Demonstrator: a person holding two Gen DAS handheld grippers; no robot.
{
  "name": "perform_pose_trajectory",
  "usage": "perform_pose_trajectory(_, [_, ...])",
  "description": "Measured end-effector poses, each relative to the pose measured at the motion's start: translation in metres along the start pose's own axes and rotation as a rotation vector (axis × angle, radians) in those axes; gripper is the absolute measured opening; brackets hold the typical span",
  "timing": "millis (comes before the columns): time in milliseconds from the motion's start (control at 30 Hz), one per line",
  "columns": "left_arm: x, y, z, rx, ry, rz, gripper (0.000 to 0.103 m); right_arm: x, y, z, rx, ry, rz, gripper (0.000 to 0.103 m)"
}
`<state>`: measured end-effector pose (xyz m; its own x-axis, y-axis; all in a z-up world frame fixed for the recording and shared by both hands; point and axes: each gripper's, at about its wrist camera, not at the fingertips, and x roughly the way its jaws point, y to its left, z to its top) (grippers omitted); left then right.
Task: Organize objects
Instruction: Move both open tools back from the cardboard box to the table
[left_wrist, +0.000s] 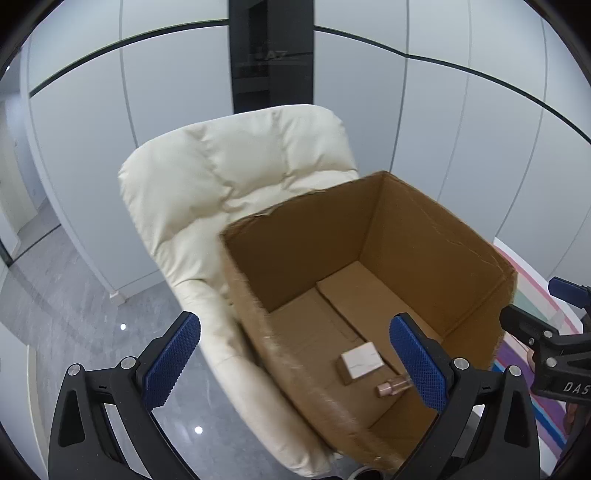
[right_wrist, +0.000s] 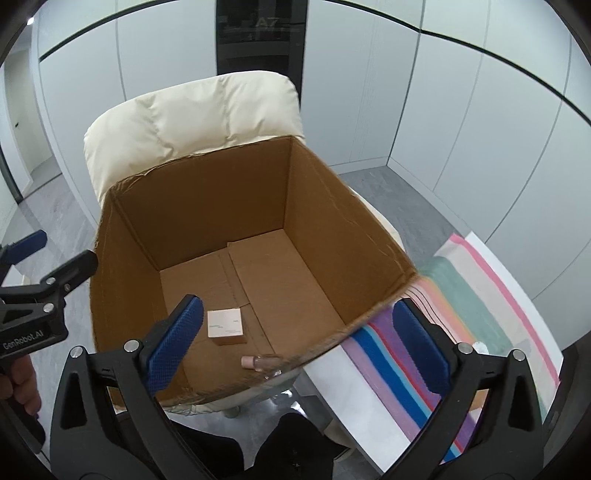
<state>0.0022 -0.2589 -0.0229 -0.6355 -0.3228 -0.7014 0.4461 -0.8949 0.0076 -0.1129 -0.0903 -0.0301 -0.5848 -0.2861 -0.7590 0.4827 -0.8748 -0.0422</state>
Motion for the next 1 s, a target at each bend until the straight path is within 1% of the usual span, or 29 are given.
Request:
perform_pose_trajectory(133, [0.002,-0.021,0.002,0.023,0.000,-0.025,0.103,-0.002,-0.024,-0.004,0.056,0.009,0.011,0.103])
perform_pose_trajectory(433, [0.007,-0.056,0.005,0.066,-0.001,-0.061,0.103,-0.013,-0.071,-0.015,0.130,0.013,-0.038,0.103])
perform_pose_trajectory(833, [0.008,-0.101,0.008,0.117,-0.004,-0.114,0.103,-0.022,-0.109,-0.033,0.172,0.025,-0.079,0.103])
perform_pose_trajectory(1000, [0.008,-0.116,0.010,0.131,-0.008,-0.131,0.103,-0.027,-0.130,-0.042,0.211,0.030,-0.100,0.103])
